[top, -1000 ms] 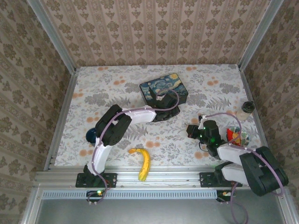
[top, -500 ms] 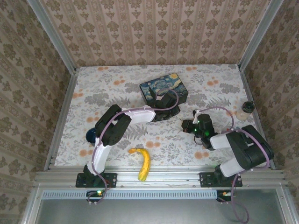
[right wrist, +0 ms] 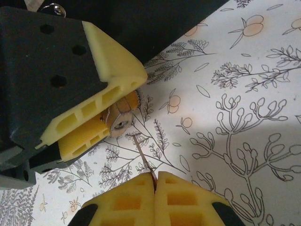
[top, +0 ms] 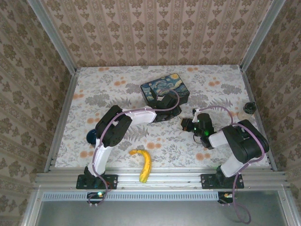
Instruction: Unlock the padlock with the key
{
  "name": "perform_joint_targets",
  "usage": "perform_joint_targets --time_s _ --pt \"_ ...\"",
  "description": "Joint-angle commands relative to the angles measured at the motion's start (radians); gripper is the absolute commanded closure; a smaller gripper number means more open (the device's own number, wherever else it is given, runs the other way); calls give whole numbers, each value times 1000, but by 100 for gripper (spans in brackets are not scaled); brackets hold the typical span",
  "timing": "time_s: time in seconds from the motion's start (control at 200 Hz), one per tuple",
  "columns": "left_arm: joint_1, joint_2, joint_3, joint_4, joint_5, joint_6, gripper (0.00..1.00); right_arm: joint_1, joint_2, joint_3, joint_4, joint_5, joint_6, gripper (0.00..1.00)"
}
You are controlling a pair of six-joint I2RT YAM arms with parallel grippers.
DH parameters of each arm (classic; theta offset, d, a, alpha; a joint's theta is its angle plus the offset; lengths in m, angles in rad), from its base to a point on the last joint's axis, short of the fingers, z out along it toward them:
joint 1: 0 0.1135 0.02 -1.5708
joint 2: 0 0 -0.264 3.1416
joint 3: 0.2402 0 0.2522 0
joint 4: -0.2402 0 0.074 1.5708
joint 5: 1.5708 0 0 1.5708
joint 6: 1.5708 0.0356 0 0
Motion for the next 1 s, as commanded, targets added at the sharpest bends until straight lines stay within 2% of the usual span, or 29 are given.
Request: perform_joint_targets --time_s 0.0,0.515,0.995 --pt "1 21 -22 23 107 -109 100 7 17 26 34 -14 -4 100" --pt "1 29 -24 32 123 -118 100 7 46 55 55 -16 16 100" --pt "4 34 -32 41 130 -127 100 6 12 52 60 -19 29 100"
